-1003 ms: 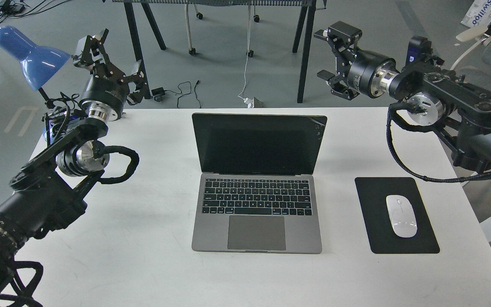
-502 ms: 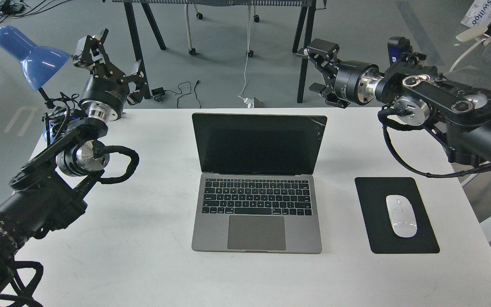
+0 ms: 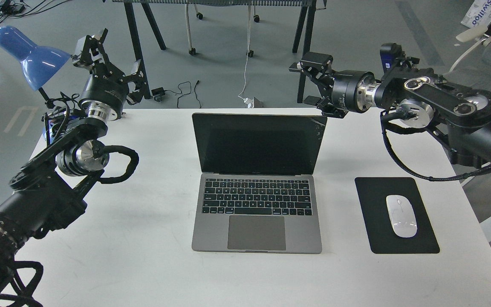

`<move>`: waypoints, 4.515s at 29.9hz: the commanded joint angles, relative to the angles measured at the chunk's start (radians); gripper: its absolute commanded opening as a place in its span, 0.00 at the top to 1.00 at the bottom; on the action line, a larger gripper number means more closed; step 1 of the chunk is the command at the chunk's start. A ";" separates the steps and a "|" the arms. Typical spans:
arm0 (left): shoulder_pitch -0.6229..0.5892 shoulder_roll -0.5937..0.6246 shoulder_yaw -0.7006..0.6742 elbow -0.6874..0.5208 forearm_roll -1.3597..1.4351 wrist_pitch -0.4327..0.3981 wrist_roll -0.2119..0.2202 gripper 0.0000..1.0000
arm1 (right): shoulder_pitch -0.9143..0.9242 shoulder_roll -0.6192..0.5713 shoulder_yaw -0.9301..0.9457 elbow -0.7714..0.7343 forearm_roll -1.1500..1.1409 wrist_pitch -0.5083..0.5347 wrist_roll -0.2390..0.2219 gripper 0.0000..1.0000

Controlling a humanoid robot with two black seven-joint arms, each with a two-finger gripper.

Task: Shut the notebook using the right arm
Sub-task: 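Raise the right gripper and swing it over the laptop's screen top, then push the laptop screen down toward the keyboard with the right gripper, then lift the right gripper up off the closed laptop lid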

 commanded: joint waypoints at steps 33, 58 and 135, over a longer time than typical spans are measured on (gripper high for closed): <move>0.002 -0.002 0.000 0.000 -0.001 0.000 0.000 0.00 | 0.076 -0.004 -0.044 0.008 -0.003 0.069 -0.046 0.00; 0.002 -0.002 -0.002 0.000 -0.001 0.000 0.000 0.00 | 0.077 -0.007 -0.121 0.191 -0.028 0.069 -0.074 0.00; 0.002 -0.003 -0.003 0.000 -0.001 0.000 0.000 0.00 | -0.075 0.151 -0.268 0.177 -0.079 0.069 -0.072 0.00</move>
